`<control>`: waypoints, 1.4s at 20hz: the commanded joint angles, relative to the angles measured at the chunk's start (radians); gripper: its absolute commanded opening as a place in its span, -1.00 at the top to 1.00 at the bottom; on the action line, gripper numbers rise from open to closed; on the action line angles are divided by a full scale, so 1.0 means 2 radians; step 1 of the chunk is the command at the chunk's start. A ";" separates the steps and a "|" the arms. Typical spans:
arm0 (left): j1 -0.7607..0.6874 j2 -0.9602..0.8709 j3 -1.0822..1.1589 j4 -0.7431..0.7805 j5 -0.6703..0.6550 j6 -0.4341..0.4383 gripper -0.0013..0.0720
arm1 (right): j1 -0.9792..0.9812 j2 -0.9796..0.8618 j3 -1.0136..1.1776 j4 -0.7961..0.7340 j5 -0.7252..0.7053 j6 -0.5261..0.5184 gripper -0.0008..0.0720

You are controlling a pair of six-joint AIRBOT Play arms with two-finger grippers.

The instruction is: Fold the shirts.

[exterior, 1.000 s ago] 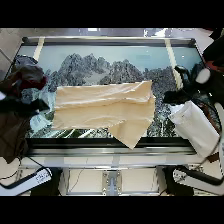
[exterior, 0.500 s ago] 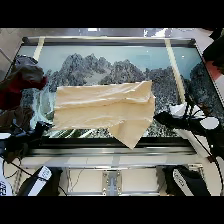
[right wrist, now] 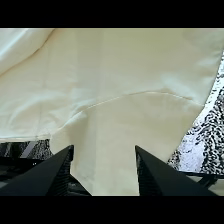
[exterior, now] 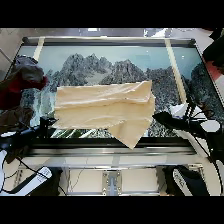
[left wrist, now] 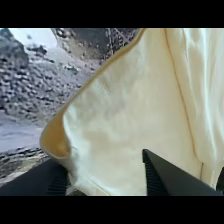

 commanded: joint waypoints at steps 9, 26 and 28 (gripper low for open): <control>-0.028 0.031 0.000 -0.013 0.021 0.008 0.93 | 0.000 -0.001 -0.071 -0.069 0.063 0.094 -0.23; -0.028 0.072 0.000 -0.013 0.008 0.008 0.93 | 0.053 -0.211 -0.109 0.125 -0.068 -0.068 -0.22; -0.028 0.072 0.000 -0.013 0.008 0.008 0.93 | 0.089 -0.212 -0.108 0.142 -0.093 -0.068 -0.09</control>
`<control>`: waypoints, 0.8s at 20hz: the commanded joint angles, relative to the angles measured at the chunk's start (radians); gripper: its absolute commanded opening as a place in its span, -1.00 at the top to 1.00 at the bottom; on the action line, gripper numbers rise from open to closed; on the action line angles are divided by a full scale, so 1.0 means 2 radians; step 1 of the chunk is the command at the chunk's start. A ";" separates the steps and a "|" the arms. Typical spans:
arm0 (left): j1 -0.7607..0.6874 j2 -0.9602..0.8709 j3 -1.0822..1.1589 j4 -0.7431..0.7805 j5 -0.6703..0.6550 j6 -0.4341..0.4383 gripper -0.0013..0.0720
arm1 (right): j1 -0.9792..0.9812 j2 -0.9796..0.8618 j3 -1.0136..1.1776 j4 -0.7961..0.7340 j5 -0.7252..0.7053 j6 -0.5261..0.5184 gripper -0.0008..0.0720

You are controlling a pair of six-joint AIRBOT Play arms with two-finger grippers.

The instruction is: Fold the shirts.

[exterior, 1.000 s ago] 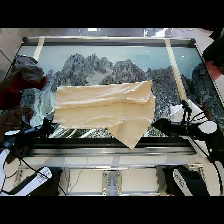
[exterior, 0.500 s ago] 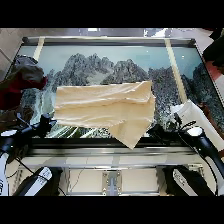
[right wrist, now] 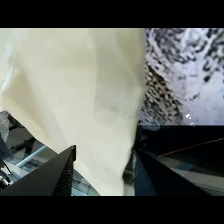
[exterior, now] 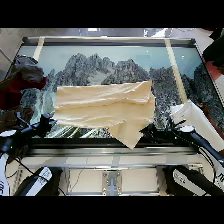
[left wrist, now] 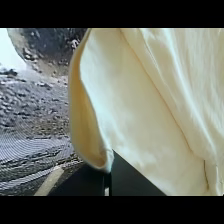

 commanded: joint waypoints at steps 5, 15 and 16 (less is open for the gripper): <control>0.000 0.014 0.001 0.000 -0.028 0.000 0.93 | 0.076 0.002 0.031 0.031 -0.009 -0.044 0.94; 0.093 0.271 0.021 0.101 -0.175 -0.048 0.94 | 0.076 0.250 0.128 -0.156 0.154 0.103 0.94; 0.092 0.286 0.034 0.142 -0.173 -0.063 0.94 | 0.076 0.262 0.143 -0.167 0.140 0.106 0.94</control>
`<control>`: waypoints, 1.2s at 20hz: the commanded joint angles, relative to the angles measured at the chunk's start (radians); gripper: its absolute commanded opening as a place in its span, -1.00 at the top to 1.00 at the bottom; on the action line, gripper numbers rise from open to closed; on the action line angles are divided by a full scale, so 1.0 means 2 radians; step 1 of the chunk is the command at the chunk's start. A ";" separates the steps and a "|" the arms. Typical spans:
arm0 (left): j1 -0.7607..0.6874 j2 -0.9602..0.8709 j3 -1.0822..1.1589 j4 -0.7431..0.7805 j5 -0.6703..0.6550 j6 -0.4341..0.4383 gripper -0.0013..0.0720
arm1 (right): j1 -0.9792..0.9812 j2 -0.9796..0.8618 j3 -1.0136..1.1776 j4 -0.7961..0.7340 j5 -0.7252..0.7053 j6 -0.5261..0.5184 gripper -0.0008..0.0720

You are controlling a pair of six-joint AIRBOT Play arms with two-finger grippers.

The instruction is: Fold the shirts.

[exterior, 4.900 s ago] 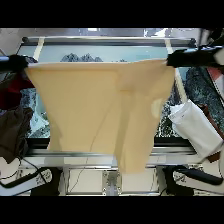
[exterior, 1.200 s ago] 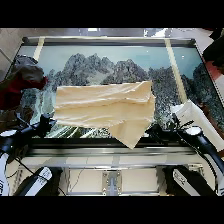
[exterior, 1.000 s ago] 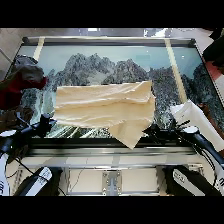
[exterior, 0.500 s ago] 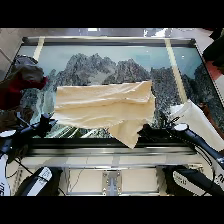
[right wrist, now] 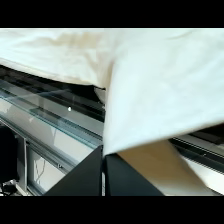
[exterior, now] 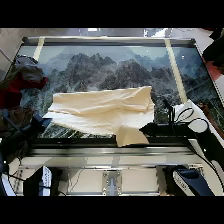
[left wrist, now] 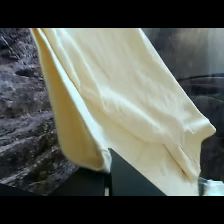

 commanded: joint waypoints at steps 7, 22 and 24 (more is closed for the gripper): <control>-0.073 -0.041 0.102 0.135 0.032 -0.009 0.94 | 0.001 -0.093 0.147 -0.086 -0.085 0.001 0.94; -0.241 -0.447 0.327 0.316 0.174 -0.062 0.94 | 0.019 -0.515 0.447 -0.084 -0.158 -0.015 0.94; -0.257 -0.462 0.327 0.316 0.200 -0.063 0.94 | 0.033 -0.526 0.447 -0.094 -0.170 -0.015 0.94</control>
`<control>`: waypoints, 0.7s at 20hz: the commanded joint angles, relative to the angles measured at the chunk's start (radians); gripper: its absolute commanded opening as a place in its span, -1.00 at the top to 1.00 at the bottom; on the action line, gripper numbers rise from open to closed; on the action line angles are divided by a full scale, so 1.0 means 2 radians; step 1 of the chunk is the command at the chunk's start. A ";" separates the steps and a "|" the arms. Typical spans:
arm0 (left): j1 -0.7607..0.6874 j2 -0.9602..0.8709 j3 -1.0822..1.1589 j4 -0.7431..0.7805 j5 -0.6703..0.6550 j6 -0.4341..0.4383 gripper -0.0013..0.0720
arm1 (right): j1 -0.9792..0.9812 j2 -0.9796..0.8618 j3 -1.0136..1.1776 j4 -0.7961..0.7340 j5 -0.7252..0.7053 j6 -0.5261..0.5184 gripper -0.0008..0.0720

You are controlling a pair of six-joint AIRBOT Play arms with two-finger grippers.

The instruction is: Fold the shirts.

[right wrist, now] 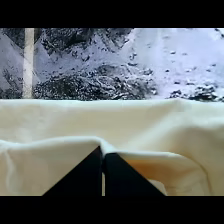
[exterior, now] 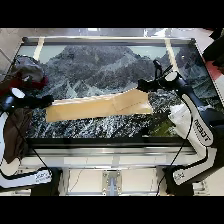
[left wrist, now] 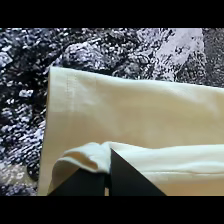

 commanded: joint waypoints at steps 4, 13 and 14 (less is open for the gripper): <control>-0.028 -0.042 0.008 0.012 0.061 -0.042 0.94 | 0.018 -0.035 0.013 -0.024 -0.026 0.009 0.94; -0.024 -0.013 0.009 0.011 0.039 -0.075 -0.95 | 0.000 -0.011 0.036 -0.037 0.046 0.035 0.02; -0.022 0.002 0.010 0.011 0.039 -0.075 -0.95 | -0.007 -0.001 0.053 -0.048 0.077 0.035 0.02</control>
